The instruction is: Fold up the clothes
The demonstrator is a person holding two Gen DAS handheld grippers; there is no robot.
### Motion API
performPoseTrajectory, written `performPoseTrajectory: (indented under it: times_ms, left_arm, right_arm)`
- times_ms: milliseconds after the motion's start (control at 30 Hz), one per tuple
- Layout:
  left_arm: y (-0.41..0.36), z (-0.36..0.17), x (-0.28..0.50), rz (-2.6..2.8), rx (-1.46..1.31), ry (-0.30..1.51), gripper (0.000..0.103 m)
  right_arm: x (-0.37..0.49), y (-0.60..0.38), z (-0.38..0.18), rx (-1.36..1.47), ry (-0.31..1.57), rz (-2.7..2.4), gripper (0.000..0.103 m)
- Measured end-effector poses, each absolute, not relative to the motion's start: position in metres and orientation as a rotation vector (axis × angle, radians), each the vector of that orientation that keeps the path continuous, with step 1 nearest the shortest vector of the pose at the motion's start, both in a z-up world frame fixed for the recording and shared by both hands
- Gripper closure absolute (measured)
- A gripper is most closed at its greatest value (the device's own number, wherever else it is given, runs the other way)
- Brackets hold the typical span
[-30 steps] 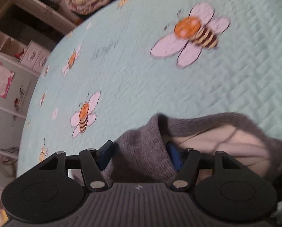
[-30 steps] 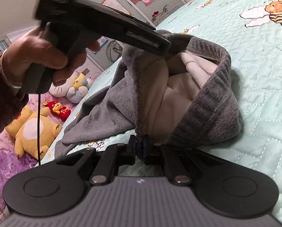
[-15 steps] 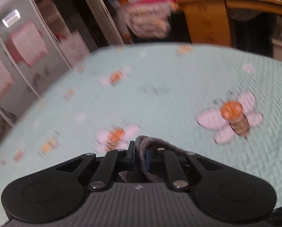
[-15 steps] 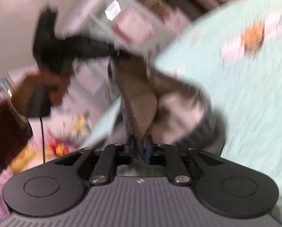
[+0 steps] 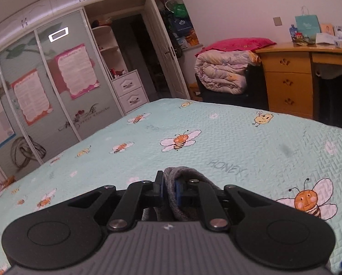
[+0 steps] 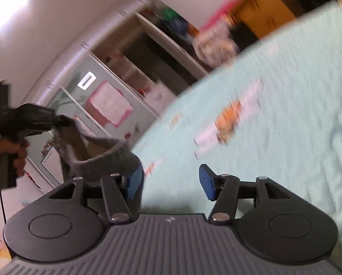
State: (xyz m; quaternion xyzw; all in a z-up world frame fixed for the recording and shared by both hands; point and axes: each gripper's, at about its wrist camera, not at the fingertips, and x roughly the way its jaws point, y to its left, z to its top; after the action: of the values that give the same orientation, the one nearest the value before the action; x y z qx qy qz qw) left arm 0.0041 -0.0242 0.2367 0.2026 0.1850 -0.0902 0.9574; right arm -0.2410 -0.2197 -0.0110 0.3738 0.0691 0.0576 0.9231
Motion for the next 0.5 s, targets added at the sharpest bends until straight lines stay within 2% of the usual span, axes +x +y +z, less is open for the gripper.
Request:
performPoseTrajectory:
  times_ms: [100, 167, 200, 367, 400, 433, 467, 500]
  left_arm:
    - [-0.025, 0.231, 0.002, -0.190, 0.429, 0.393, 0.092]
    - [-0.026, 0.224, 0.000, -0.193, 0.449, 0.403, 0.092]
    - [-0.026, 0.223, 0.001, -0.194, 0.458, 0.408, 0.092]
    - [-0.027, 0.224, 0.009, -0.198, 0.499, 0.431, 0.092]
    - [-0.027, 0.226, 0.012, -0.201, 0.503, 0.432, 0.092]
    - [-0.028, 0.227, 0.016, -0.208, 0.499, 0.437, 0.092]
    - [-0.028, 0.228, 0.020, -0.218, 0.492, 0.444, 0.090]
    - [-0.030, 0.225, 0.026, -0.238, 0.486, 0.468, 0.089]
  right_arm:
    - [-0.216, -0.205, 0.009, 0.627, 0.152, 0.218, 0.045]
    - [-0.199, -0.196, 0.022, 0.533, 0.159, 0.283, 0.036]
    - [-0.191, -0.191, 0.029, 0.486, 0.162, 0.315, 0.027]
    - [-0.149, -0.167, 0.063, 0.246, 0.177, 0.472, 0.029]
    - [-0.141, -0.168, 0.066, 0.230, 0.193, 0.518, 0.039]
    - [-0.136, -0.175, 0.065, 0.245, 0.222, 0.578, 0.078]
    - [-0.130, -0.181, 0.065, 0.260, 0.251, 0.637, 0.100]
    - [-0.124, -0.188, 0.064, 0.275, 0.279, 0.697, 0.098]
